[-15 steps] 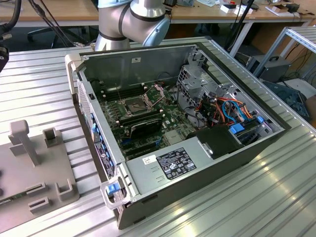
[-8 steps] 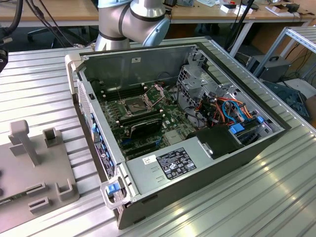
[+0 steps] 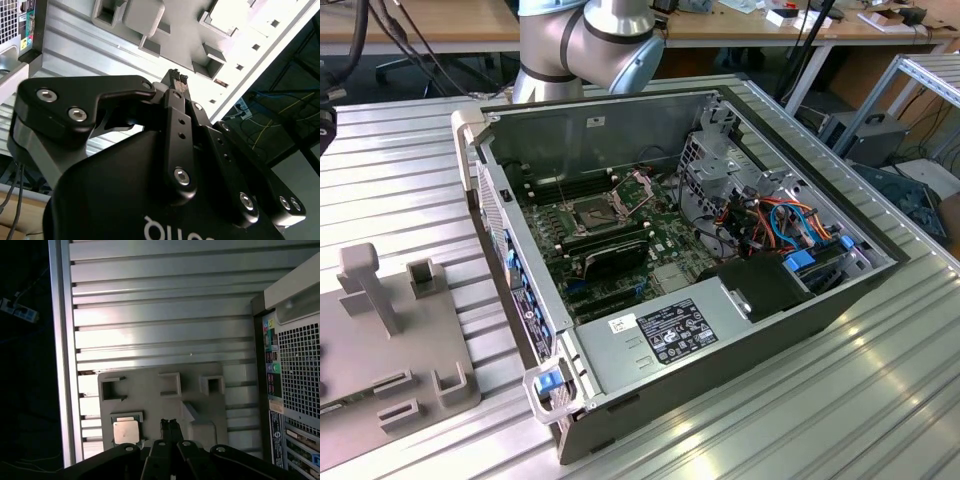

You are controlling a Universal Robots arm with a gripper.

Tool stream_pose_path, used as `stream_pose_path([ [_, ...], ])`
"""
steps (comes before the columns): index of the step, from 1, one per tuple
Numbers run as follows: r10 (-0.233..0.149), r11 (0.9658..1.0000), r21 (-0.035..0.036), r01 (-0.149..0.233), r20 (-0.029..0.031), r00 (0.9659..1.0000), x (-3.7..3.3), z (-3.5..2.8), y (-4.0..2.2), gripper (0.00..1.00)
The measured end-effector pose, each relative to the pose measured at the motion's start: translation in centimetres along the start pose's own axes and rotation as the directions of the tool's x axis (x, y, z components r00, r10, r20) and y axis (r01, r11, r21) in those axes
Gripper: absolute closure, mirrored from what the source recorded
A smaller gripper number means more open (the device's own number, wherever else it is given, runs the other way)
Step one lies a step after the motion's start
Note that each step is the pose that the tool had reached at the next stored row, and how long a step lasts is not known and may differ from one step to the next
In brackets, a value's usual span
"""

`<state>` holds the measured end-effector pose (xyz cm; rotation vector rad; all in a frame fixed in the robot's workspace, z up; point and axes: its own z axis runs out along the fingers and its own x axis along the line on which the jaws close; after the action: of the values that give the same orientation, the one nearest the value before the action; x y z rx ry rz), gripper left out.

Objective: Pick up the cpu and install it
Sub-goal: 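Reach for the cpu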

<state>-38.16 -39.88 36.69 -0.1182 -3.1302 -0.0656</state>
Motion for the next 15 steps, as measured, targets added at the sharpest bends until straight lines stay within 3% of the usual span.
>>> stream_pose_path([
  [1, 0.000, 1.0000, 0.0001, 0.000, -0.0003, 1.0000, 0.17, 0.73, -0.04, 0.89],
  [3, 0.000, 1.0000, 0.0001, 0.000, -0.0005, 1.0000, 0.30, 1.06, -0.06, 0.89],
  [9, 0.000, 1.0000, 0.0002, 0.000, -0.0016, 1.0000, 0.85, 1.43, -0.25, 0.89],
  [15, 0.000, 1.0000, 0.0001, 0.000, -0.0016, 1.0000, 1.54, 1.67, -0.97, 0.89],
])
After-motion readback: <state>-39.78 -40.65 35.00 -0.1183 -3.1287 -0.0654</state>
